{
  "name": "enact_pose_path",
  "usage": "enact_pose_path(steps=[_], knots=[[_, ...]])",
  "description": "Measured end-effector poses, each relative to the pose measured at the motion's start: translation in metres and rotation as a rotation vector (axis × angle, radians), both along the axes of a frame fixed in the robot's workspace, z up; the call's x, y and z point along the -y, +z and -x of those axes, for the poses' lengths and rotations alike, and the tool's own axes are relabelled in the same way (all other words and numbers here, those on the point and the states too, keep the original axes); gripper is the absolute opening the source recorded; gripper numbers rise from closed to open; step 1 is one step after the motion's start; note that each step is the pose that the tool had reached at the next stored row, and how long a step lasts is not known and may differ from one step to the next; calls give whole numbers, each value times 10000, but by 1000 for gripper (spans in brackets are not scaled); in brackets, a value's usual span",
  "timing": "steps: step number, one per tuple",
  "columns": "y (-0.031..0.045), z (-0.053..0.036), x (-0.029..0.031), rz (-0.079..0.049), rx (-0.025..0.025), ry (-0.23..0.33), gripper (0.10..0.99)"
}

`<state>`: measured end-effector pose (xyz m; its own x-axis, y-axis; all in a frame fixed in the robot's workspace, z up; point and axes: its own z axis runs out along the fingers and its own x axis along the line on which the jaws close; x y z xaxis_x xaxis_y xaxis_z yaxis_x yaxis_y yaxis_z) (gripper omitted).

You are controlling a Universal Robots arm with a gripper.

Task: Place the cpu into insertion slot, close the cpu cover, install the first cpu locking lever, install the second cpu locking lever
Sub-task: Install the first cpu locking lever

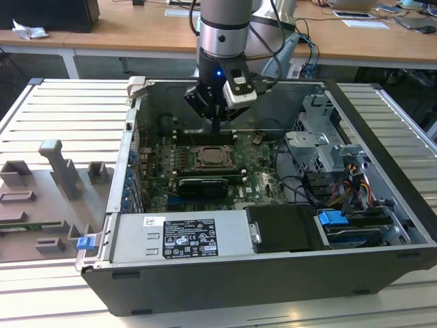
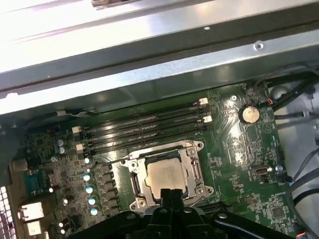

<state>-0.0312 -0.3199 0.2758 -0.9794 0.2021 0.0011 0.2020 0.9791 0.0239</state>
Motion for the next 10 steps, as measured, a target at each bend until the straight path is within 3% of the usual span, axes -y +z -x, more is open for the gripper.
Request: enact_pose_path(steps=[2,5,10], knots=[[1,1,0,0,10,503,106],[0,1,0,1,10,1782,106],[-5,1,0,0,10,2939,106]])
